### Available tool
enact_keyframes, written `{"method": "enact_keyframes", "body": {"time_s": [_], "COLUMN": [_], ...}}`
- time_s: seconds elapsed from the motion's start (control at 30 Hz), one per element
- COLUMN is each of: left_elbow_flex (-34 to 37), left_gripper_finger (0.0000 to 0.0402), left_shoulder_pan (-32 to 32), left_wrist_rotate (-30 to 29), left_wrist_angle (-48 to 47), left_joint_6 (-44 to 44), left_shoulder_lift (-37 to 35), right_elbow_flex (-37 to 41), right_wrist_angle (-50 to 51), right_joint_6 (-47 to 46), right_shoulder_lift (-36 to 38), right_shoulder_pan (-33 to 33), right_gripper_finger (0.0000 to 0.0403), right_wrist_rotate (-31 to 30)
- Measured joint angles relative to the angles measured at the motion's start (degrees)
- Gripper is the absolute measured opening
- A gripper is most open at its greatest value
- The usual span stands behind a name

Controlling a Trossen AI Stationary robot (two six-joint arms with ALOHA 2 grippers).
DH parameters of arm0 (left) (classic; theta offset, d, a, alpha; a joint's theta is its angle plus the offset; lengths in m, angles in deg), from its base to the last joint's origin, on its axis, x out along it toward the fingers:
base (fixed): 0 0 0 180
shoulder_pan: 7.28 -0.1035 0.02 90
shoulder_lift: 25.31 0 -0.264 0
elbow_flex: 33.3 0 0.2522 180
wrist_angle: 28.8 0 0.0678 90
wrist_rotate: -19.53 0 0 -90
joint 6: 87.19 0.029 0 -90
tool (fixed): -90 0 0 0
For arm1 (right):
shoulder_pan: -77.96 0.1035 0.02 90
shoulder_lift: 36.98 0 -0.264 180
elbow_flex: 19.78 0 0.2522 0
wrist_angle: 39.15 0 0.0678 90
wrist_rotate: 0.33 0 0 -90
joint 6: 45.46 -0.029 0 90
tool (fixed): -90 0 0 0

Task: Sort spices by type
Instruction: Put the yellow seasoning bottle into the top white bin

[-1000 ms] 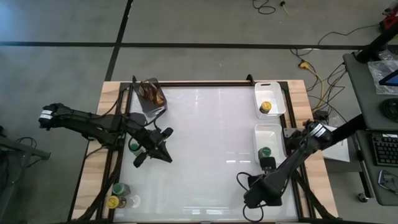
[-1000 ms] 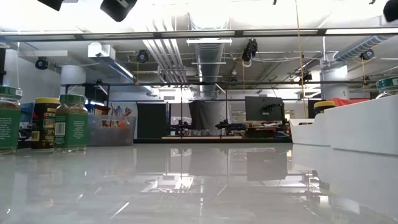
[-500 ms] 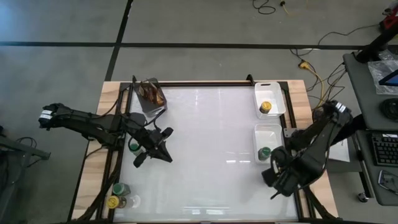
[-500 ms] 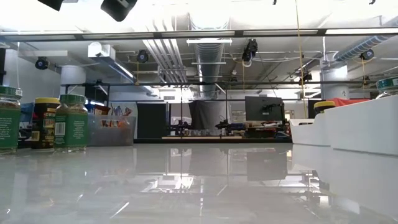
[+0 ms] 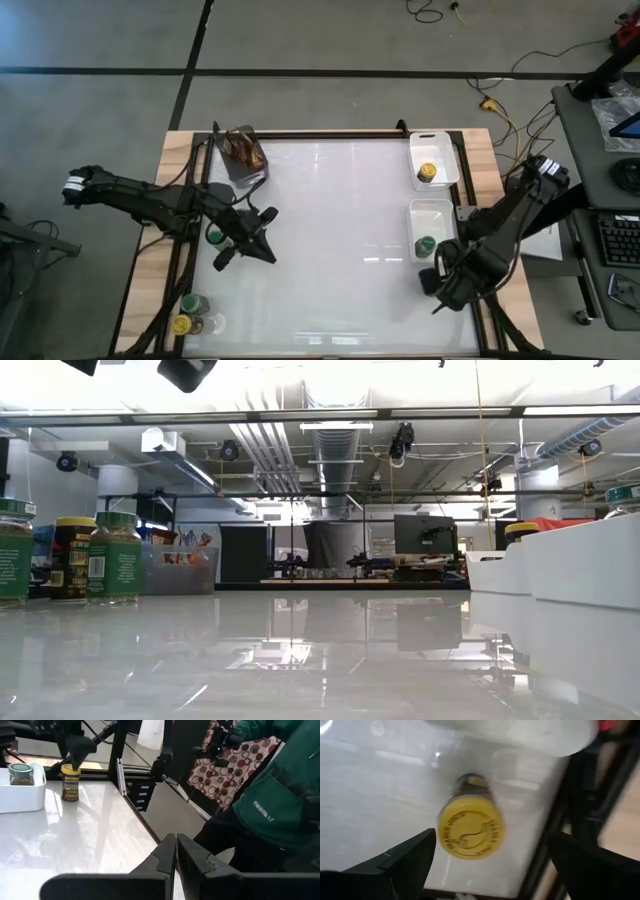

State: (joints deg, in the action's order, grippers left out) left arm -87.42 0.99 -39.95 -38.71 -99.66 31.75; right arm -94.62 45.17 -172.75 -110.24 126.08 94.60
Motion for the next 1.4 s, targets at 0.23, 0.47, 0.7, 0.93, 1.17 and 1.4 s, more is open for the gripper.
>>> {"method": "enact_keyframes", "body": {"time_s": [0.23, 0.47, 0.7, 0.93, 1.17, 1.4], "left_elbow_flex": [0.0, 0.0, 0.4, 0.4, 0.4, 0.4], "left_gripper_finger": [0.0000, 0.0000, 0.0000, 0.0000, 0.0000, 0.0000], "left_shoulder_pan": [0.0, 0.0, 0.0, 0.0, 0.0, 0.0], "left_wrist_rotate": [0.0, 0.0, -0.1, -0.1, 0.0, 0.0], "left_wrist_angle": [0.0, -0.1, -0.2, -0.1, 0.0, 0.0], "left_joint_6": [0.0, 0.0, 0.4, 0.9, 1.0, 1.0], "left_shoulder_lift": [0.0, 0.0, 0.0, 0.0, 0.0, 0.0], "right_elbow_flex": [4.3, 5.2, 5.3, 7.4, 7.7, 4.5], "right_wrist_angle": [-5.3, -6.8, -7.4, -9.9, -9.6, -9.2], "right_joint_6": [-3.3, -3.9, -5.3, -5.5, -4.9, -2.5], "right_shoulder_lift": [0.0, 0.0, 0.0, 0.0, 0.0, 0.0], "right_shoulder_pan": [0.3, 0.2, 0.2, 0.2, 0.2, 0.2], "right_gripper_finger": [0.0366, 0.0366, 0.0363, 0.0311, 0.0246, 0.0219], "right_wrist_rotate": [-0.4, -0.5, -0.5, -1.1, -2.0, -1.9]}}
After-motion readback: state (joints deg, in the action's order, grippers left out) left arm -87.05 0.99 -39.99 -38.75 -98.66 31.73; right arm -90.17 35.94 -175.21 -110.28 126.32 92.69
